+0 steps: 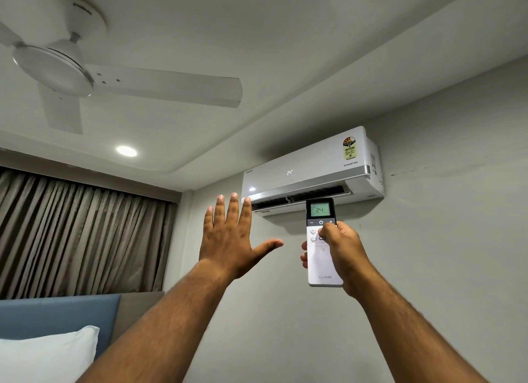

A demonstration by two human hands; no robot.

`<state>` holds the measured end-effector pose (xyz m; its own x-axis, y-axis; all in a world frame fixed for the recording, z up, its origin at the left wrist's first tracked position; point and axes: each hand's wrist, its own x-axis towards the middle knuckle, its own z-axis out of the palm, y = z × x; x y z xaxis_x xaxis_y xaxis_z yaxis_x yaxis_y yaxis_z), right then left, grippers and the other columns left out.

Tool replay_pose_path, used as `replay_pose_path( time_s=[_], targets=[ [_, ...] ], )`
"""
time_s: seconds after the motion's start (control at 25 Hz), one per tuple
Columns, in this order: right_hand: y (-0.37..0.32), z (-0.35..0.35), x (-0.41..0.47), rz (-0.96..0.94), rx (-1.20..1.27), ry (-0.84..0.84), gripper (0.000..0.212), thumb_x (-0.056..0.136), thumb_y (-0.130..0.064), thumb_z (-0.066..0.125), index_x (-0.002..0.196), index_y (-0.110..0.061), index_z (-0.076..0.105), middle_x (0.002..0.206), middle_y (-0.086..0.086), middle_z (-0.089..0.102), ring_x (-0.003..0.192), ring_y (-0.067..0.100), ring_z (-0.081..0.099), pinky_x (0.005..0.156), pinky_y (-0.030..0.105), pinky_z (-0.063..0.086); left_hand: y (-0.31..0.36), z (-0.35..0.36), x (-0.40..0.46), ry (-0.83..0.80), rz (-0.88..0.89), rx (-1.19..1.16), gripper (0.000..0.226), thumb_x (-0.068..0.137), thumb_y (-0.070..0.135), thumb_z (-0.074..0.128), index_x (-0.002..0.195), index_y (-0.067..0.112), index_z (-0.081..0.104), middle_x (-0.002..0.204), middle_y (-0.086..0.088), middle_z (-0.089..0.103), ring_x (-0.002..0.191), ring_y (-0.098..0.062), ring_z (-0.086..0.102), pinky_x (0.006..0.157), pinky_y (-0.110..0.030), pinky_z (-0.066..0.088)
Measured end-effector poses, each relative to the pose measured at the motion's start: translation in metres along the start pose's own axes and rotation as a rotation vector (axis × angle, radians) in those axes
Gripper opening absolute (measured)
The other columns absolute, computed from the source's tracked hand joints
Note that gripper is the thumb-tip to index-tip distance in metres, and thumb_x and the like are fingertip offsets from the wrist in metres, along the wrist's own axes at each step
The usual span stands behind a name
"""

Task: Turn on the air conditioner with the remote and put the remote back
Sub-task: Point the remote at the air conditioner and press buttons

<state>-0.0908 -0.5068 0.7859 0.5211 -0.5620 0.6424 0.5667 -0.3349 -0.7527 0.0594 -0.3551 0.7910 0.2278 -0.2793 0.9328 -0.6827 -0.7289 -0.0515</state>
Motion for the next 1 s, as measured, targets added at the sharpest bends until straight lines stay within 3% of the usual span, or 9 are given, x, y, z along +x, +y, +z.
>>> replay_pose_path(
  time_s=[0.32,1.0],
  targets=[
    [-0.0029,-0.0026,-0.0023,0.003,-0.003,0.003,0.017,0.094,-0.015,0.045,0.103,-0.004,0.053,0.081,0.026,0.071,0.053,0.031,0.070,0.049,0.036,0.057,-0.0015,-0.0022,-0.0004,-0.013,0.026,-0.024,0.118,0.061,0.092,-0.003,0.149,0.014,-0.015,0.161,-0.013,-0.012,0.148,-0.030,-0.014,0.116,-0.041,-0.010],
    [-0.0004,0.0055,-0.0055,0.000,-0.005,-0.017,0.018,0.092,-0.017,0.045,0.102,-0.005,0.054,0.079,0.024,0.073,0.055,0.032,0.071,0.051,0.037,0.057,-0.0100,-0.0063,-0.0022,-0.023,0.007,-0.019,0.124,0.058,0.094,-0.007,0.150,0.011,-0.012,0.162,-0.015,-0.008,0.148,-0.032,-0.012,0.118,-0.044,-0.006]
  ],
)
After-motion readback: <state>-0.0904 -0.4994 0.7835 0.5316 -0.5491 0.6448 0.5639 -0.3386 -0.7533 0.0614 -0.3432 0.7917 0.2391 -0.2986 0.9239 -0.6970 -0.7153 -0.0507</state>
